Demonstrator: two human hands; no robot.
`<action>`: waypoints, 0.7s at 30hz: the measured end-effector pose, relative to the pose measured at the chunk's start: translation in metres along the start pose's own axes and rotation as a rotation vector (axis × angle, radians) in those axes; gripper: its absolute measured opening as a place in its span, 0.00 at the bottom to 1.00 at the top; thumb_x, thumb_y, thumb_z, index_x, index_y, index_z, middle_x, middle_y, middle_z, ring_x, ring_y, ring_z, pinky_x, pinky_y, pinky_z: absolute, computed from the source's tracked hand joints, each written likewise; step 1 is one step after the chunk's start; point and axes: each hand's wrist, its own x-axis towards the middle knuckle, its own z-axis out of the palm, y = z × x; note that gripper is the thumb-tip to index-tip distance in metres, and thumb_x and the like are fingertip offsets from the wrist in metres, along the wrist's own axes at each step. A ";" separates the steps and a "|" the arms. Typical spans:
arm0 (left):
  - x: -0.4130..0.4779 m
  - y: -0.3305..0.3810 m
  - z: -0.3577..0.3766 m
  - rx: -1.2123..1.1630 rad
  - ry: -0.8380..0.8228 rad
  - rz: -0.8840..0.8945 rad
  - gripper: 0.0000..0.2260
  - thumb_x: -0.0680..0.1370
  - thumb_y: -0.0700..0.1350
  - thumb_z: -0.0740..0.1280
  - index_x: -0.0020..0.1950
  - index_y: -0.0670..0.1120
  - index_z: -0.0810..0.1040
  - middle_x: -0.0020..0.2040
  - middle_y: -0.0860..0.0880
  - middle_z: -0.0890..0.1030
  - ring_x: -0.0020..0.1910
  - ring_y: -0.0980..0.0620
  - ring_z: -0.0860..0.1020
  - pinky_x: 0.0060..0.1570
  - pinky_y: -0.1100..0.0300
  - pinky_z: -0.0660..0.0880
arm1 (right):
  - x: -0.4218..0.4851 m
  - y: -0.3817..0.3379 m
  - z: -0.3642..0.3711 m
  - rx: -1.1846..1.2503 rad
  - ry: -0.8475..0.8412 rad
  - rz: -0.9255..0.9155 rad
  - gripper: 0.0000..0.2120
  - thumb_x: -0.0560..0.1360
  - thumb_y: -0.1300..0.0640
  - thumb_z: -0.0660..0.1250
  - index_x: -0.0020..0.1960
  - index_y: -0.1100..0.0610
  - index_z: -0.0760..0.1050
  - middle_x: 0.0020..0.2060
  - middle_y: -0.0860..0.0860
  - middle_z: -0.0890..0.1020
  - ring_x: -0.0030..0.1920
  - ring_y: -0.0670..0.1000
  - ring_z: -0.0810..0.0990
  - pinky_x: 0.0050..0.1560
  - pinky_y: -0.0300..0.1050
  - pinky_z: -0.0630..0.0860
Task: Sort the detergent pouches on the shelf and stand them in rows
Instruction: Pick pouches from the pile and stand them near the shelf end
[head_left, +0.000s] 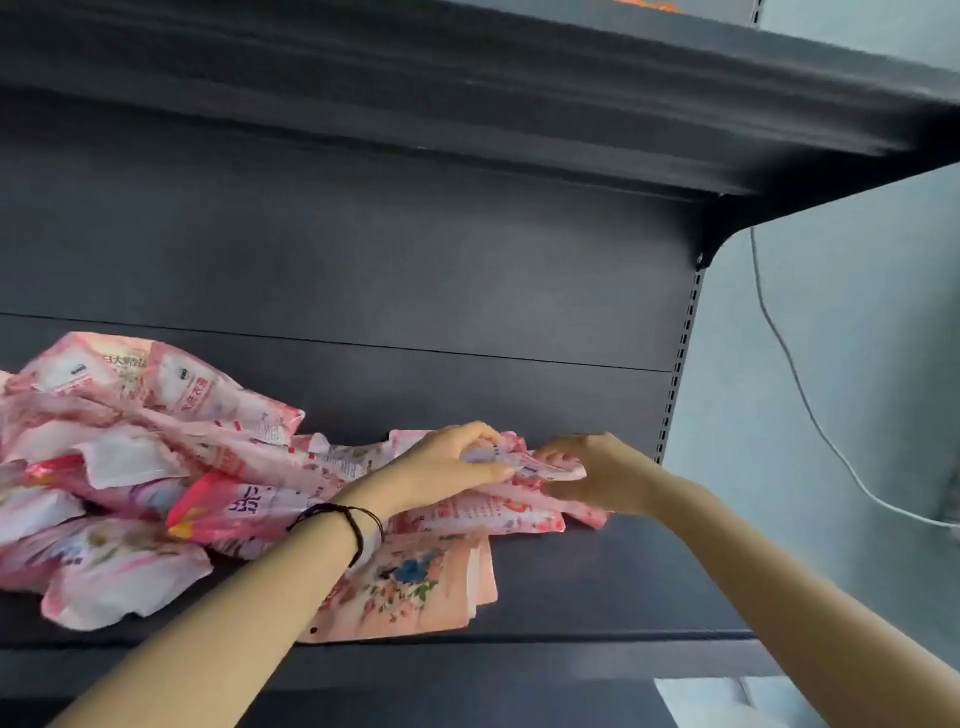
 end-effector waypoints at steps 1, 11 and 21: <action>0.005 0.001 0.003 -0.037 -0.041 -0.008 0.22 0.67 0.70 0.65 0.59 0.66 0.70 0.64 0.61 0.71 0.62 0.60 0.70 0.53 0.65 0.67 | 0.004 0.005 0.004 -0.034 -0.010 -0.002 0.21 0.72 0.43 0.68 0.64 0.43 0.74 0.59 0.41 0.79 0.60 0.46 0.77 0.61 0.48 0.73; 0.065 -0.034 0.024 0.055 -0.167 0.043 0.29 0.64 0.68 0.71 0.63 0.64 0.69 0.61 0.67 0.73 0.60 0.66 0.72 0.59 0.63 0.71 | 0.041 0.045 0.060 -0.118 0.253 -0.257 0.13 0.81 0.56 0.58 0.56 0.52 0.81 0.45 0.51 0.85 0.43 0.53 0.80 0.46 0.50 0.75; 0.130 -0.013 0.030 -0.158 0.216 0.077 0.05 0.75 0.47 0.71 0.49 0.50 0.82 0.46 0.55 0.84 0.48 0.57 0.81 0.54 0.53 0.79 | 0.085 0.081 -0.001 0.725 0.633 0.036 0.08 0.80 0.61 0.62 0.47 0.61 0.79 0.39 0.57 0.82 0.40 0.51 0.75 0.44 0.45 0.72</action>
